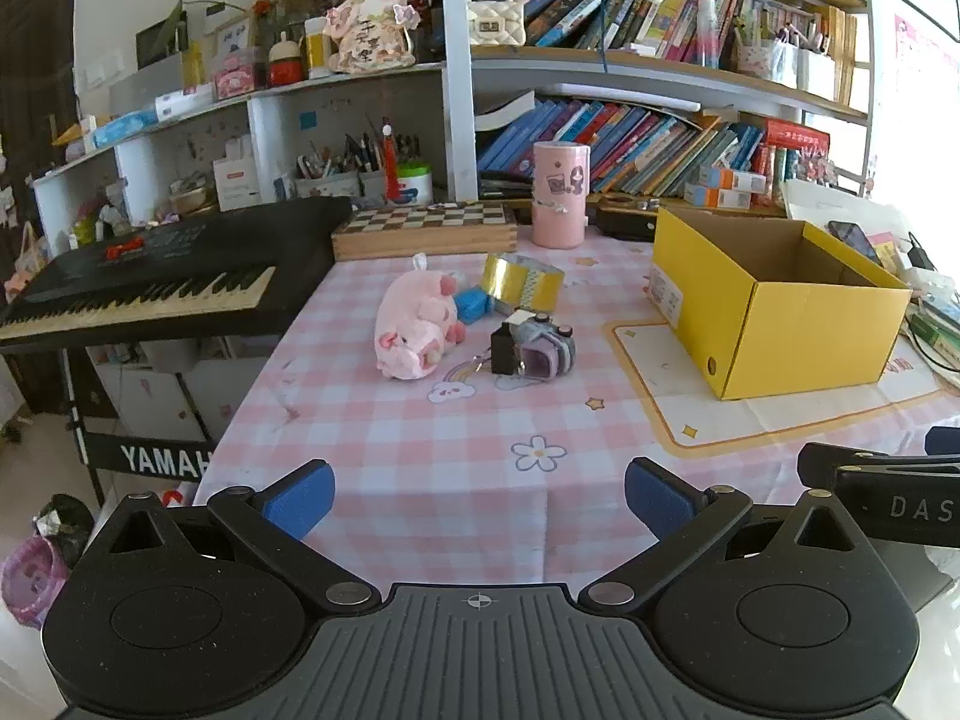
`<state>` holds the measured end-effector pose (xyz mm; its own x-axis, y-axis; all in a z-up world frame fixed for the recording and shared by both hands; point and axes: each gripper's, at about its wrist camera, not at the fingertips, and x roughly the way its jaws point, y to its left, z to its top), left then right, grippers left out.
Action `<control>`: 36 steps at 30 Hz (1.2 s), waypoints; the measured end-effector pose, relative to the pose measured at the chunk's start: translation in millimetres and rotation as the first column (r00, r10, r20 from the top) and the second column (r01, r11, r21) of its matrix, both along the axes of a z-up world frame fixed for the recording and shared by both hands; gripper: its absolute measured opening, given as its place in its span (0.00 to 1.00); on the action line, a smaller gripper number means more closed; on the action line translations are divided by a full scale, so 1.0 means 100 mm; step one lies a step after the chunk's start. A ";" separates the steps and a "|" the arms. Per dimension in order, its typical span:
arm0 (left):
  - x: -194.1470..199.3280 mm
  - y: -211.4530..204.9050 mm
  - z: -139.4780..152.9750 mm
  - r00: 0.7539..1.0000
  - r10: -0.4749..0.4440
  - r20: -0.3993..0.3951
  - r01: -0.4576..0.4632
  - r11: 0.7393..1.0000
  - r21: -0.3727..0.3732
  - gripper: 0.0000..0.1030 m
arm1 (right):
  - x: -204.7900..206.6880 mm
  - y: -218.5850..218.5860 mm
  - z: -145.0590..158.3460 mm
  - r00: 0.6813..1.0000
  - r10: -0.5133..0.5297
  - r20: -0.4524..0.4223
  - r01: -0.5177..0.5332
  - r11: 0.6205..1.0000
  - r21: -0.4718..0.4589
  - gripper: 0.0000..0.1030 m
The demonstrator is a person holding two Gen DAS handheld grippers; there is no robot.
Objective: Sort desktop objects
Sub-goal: 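Move both tools toward the pink plush pig and grey toy car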
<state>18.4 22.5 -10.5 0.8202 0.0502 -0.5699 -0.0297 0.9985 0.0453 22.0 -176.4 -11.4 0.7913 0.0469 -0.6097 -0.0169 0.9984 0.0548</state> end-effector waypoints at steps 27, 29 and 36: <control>0.04 0.06 -0.03 0.999 0.021 -0.036 -0.020 1.000 0.018 1.00 | 0.01 0.02 0.00 1.000 -0.010 -0.007 0.010 1.000 0.006 1.00; 0.04 0.06 -0.03 0.999 0.019 -0.035 -0.018 1.000 0.017 1.00 | 0.01 0.03 0.00 1.000 -0.005 -0.008 0.005 1.000 0.007 1.00; 0.02 0.05 -0.01 0.999 0.004 -0.032 -0.004 1.000 0.006 1.00 | -0.02 0.07 0.02 1.000 0.023 0.003 -0.023 1.000 0.001 1.00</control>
<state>20.7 27.2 -11.9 0.8012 0.0565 -0.5957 -0.0317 0.9981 0.0519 19.6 -169.6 -9.1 0.7918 0.0657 -0.6073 -0.0398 0.9976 0.0561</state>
